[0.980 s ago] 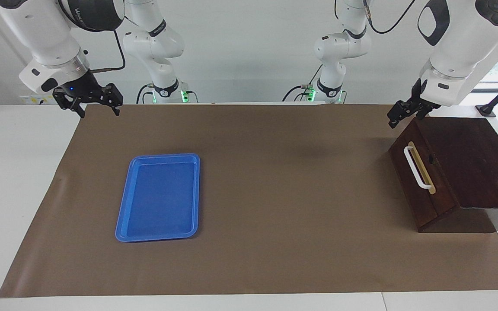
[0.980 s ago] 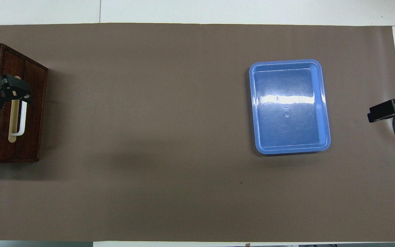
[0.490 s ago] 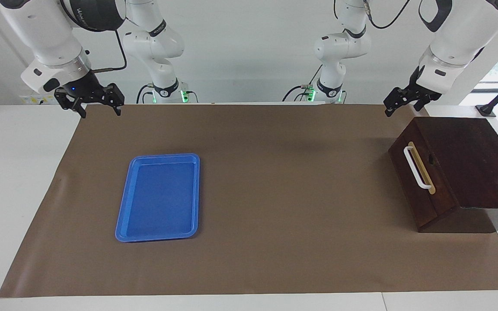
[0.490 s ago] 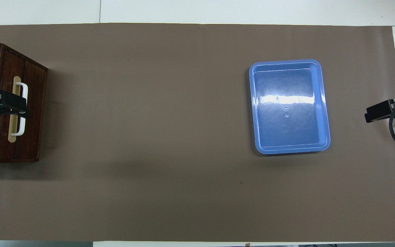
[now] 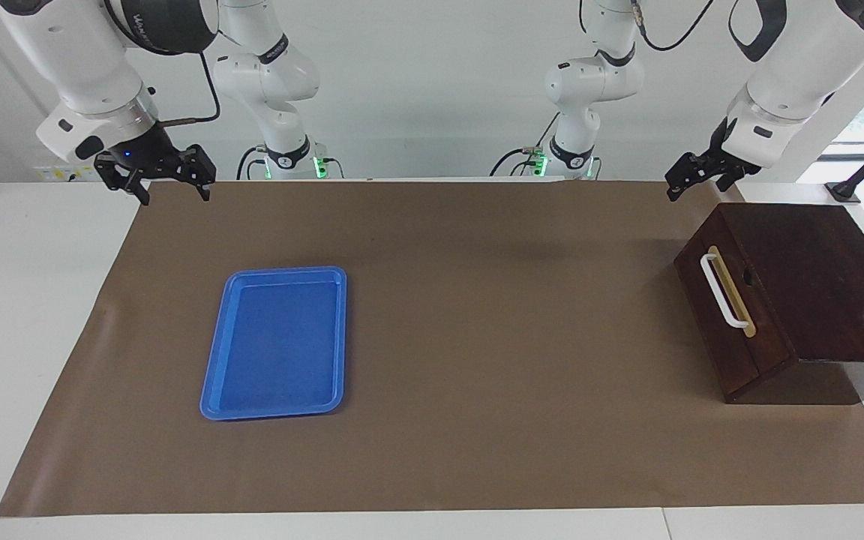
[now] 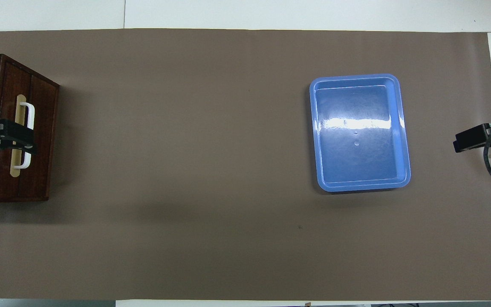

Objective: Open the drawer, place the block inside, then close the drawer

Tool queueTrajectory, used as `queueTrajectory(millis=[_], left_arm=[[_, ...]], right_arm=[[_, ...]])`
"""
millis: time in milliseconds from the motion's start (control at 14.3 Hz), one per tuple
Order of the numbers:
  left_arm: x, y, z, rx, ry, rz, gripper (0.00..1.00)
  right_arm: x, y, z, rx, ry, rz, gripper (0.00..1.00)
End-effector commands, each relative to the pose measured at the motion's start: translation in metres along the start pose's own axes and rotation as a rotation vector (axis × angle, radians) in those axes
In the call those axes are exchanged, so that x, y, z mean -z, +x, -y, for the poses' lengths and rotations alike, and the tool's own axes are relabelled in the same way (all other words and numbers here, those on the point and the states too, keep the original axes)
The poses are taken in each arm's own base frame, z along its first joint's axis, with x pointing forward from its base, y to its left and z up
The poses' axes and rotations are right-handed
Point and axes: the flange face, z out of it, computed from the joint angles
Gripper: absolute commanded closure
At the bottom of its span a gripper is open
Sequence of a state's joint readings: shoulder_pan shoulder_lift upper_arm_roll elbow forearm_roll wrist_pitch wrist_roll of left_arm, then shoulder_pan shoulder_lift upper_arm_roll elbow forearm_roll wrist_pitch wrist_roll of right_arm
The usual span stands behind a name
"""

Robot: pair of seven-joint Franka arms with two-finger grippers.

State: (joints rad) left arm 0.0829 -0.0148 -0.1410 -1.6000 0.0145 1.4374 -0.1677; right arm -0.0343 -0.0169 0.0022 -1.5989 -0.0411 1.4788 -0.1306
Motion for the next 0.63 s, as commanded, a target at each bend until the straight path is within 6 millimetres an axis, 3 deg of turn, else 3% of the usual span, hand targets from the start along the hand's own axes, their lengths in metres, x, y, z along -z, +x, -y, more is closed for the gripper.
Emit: queueTrajectory(millis=[0,560], left_arm=[[-0.01,-0.001,-0.003,-0.019,-0.012,-0.017,0.0],[0.001,0.002,-0.001,-0.013,-0.021,-0.042,0.0]], right_arm=[[0.0,-0.006,0.0,0.009,0.017,0.004,0.0],[0.001,-0.005,0.003,0.01,0.041,-0.003,0.0]])
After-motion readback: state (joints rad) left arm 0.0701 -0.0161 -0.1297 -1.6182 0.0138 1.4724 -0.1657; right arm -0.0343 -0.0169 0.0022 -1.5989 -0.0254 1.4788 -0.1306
